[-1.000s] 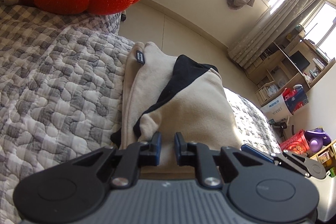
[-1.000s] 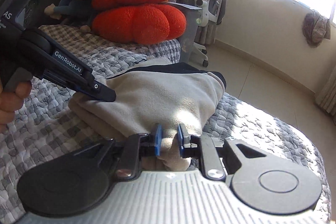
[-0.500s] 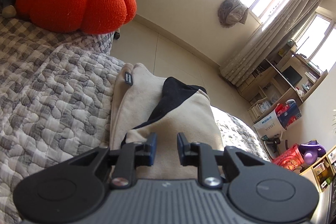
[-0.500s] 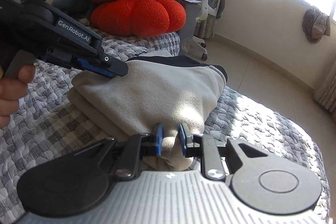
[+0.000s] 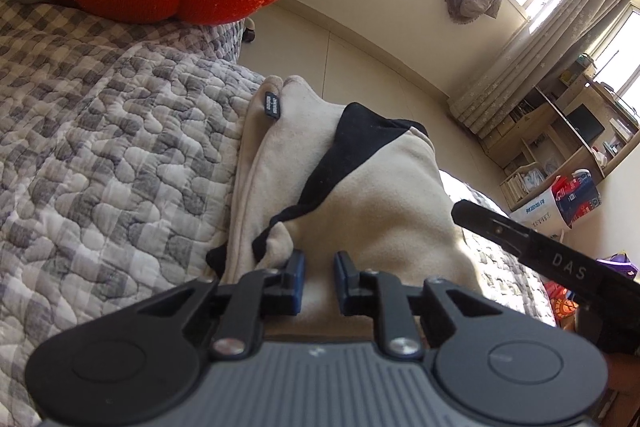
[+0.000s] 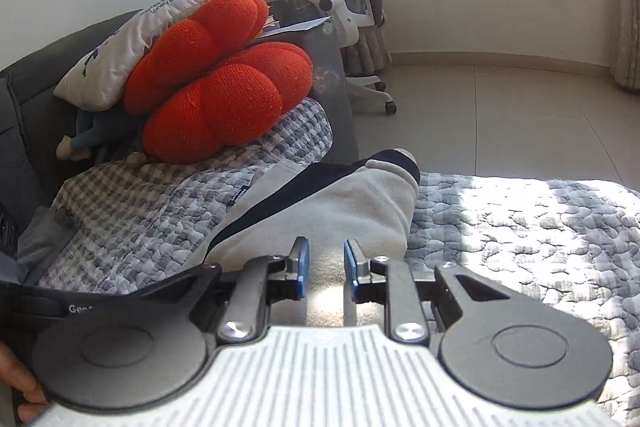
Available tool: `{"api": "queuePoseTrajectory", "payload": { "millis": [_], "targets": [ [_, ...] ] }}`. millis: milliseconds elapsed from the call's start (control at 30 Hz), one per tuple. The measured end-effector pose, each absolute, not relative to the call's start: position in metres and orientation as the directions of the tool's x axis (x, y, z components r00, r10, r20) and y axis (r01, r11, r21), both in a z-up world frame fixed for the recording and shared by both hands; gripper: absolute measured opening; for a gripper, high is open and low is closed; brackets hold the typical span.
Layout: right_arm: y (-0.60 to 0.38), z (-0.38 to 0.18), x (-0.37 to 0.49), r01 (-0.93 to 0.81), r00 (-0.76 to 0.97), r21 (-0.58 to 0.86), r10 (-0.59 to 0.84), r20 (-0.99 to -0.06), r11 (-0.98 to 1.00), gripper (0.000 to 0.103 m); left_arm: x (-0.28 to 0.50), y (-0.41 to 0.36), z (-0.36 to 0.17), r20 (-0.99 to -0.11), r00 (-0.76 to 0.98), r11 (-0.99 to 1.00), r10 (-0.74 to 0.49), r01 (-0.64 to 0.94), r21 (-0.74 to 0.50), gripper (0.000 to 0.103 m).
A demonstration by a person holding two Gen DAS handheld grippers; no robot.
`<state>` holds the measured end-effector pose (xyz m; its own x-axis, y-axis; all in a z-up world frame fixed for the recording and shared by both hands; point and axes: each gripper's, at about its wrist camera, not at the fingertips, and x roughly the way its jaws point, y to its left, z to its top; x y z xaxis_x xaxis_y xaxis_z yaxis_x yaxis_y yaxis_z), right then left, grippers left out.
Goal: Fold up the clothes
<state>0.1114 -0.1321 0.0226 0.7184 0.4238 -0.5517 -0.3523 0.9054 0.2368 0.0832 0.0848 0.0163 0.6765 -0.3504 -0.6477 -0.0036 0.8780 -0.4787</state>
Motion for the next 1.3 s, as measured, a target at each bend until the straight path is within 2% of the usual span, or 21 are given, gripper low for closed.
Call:
{"api": "queuePoseTrajectory", "payload": {
  "millis": [67,133,300,500,700,933,1000,1033,1067,1133,1167,1300],
  "targets": [
    [-0.126,0.011,0.137,-0.348,0.674,0.224,0.409,-0.614,0.91,0.018,0.083,0.085,0.016,-0.649,0.675,0.88,-0.352,0.003,-0.475,0.018],
    [-0.127,0.003,0.16,-0.323,0.657,0.248,0.405,-0.636,0.913,0.015,0.083,0.085,0.016,-0.649,0.674,0.883,-0.352,0.009,-0.47,0.018],
    [-0.131,-0.002,0.206,-0.272,0.648,0.272,0.385,-0.657,0.923,0.015,0.082,0.082,0.018,-0.654,0.673,0.894,-0.345,0.024,-0.447,0.017],
    [-0.139,-0.006,0.24,-0.276,0.651,0.325,0.425,-0.629,0.905,0.014,0.084,0.078,0.019,-0.657,0.674,0.906,-0.336,0.04,-0.422,0.017],
    [-0.118,-0.006,0.243,-0.342,0.666,0.164,0.361,-0.653,0.925,0.014,0.084,0.079,0.018,-0.655,0.677,0.908,-0.336,0.049,-0.416,0.017],
    [-0.111,-0.006,0.229,-0.311,0.701,0.08,0.286,-0.654,0.947,0.015,0.085,0.086,0.017,-0.634,0.677,0.886,-0.374,0.059,-0.46,0.017],
    [-0.116,0.007,0.22,-0.301,0.7,0.102,0.292,-0.651,0.948,0.019,0.086,0.094,0.014,-0.621,0.673,0.868,-0.4,0.062,-0.493,0.017],
    [-0.121,0.014,0.212,-0.295,0.703,0.126,0.304,-0.643,0.947,0.031,0.086,0.097,0.013,-0.616,0.671,0.856,-0.413,0.056,-0.513,0.017],
    [-0.129,0.022,0.2,-0.282,0.72,0.157,0.317,-0.618,0.947,0.056,0.086,0.101,0.012,-0.611,0.668,0.843,-0.425,0.047,-0.536,0.017],
    [-0.148,0.033,0.172,-0.251,0.748,0.24,0.345,-0.567,0.938,0.085,0.087,0.109,0.01,-0.603,0.658,0.815,-0.451,0.029,-0.578,0.017],
    [-0.158,0.033,0.16,-0.238,0.734,0.303,0.375,-0.566,0.923,0.09,0.088,0.111,0.009,-0.601,0.654,0.804,-0.46,0.02,-0.594,0.017],
    [-0.184,0.014,0.124,-0.159,0.638,0.536,0.501,-0.585,0.829,0.09,0.09,0.117,0.004,-0.593,0.65,0.778,-0.476,-0.002,-0.628,0.017]
  ]
}}
